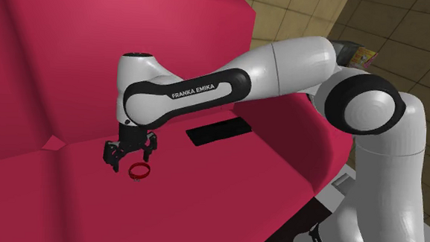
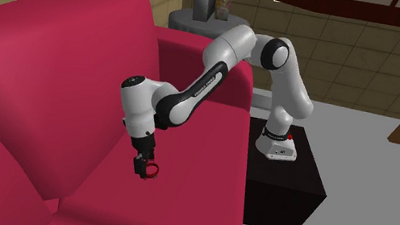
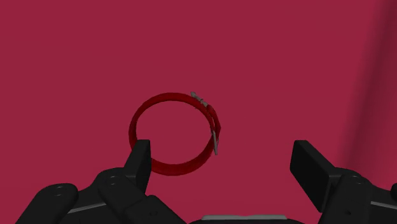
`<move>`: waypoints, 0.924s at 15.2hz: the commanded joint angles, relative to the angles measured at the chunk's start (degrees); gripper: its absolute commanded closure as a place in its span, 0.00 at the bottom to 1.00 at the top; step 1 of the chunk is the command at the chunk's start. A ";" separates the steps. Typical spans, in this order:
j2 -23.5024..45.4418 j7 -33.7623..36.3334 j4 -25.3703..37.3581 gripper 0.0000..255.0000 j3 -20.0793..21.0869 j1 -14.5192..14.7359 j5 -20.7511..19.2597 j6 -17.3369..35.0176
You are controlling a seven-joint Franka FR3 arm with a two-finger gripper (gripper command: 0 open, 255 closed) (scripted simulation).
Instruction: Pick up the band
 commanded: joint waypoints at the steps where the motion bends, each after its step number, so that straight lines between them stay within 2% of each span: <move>1: 1.30 0.13 0.52 0.00 -0.12 0.37 -0.27 0.76; 7: 3.02 -0.04 -0.42 0.00 -0.41 0.57 -0.63 3.36; 8: 3.03 -0.06 -0.32 1.00 -0.42 0.55 -0.63 3.27; 14: 2.98 -0.09 -0.36 1.00 -0.42 0.52 -0.62 3.26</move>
